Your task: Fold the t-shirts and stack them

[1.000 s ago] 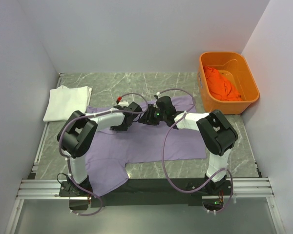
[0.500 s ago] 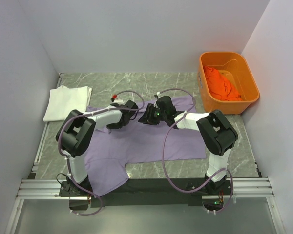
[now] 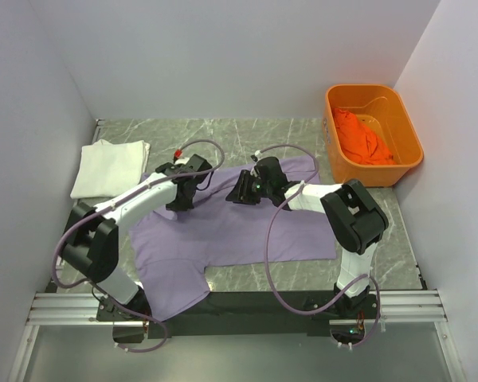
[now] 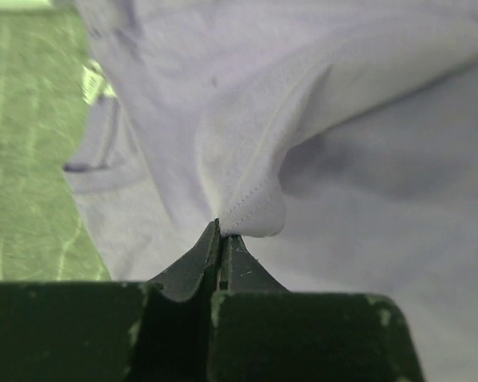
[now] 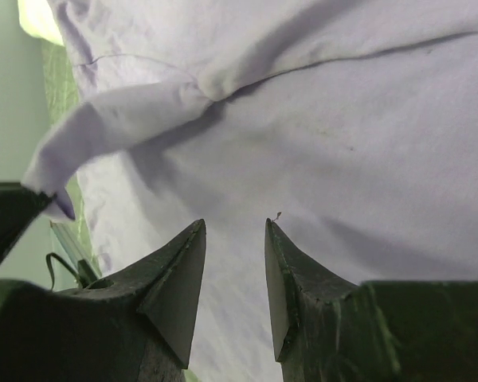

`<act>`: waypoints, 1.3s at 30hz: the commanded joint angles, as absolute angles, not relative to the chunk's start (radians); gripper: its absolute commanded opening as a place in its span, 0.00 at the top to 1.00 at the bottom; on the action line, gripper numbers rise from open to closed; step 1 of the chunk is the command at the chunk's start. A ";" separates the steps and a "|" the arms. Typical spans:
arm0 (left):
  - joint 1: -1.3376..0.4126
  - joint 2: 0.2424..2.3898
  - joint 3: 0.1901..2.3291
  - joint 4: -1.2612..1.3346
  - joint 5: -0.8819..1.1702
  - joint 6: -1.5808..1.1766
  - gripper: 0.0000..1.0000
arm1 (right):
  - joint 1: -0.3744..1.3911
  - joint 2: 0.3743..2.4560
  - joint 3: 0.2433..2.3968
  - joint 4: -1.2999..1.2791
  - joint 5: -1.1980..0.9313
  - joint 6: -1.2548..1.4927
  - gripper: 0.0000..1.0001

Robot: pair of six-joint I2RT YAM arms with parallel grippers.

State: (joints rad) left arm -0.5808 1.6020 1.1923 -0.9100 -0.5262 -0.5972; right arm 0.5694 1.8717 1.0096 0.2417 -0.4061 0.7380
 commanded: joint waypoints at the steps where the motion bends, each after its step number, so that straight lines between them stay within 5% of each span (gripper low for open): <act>1: -0.571 1.533 1.166 -0.968 -0.391 -0.597 0.99 | 0.565 1.819 1.039 0.262 -0.436 0.732 0.57; 13: -0.502 1.500 1.128 -0.997 -0.348 -0.606 0.98 | 0.647 1.930 1.057 0.471 -0.506 0.942 0.51; 22: -0.497 1.540 1.039 -0.939 -0.296 -0.644 0.77 | 0.653 1.915 1.066 0.379 -0.459 0.867 0.50; 31: -0.535 1.430 1.025 -0.812 -0.256 -0.779 0.20 | 0.608 1.810 1.031 0.255 -0.324 0.735 0.50; 33: -0.580 1.425 1.032 -0.776 -0.270 -0.792 0.21 | 0.586 1.795 1.019 0.249 -0.307 0.723 0.49; 39: -0.669 1.587 1.167 -0.787 -0.420 -0.729 0.56 | 0.534 1.747 0.963 0.259 -0.292 0.729 0.46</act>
State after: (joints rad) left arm -0.6430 1.5196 1.0973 -0.8230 -0.3386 -0.7479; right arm 0.5575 1.7958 0.9924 0.2535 -0.3302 0.7498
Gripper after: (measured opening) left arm 0.478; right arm 0.540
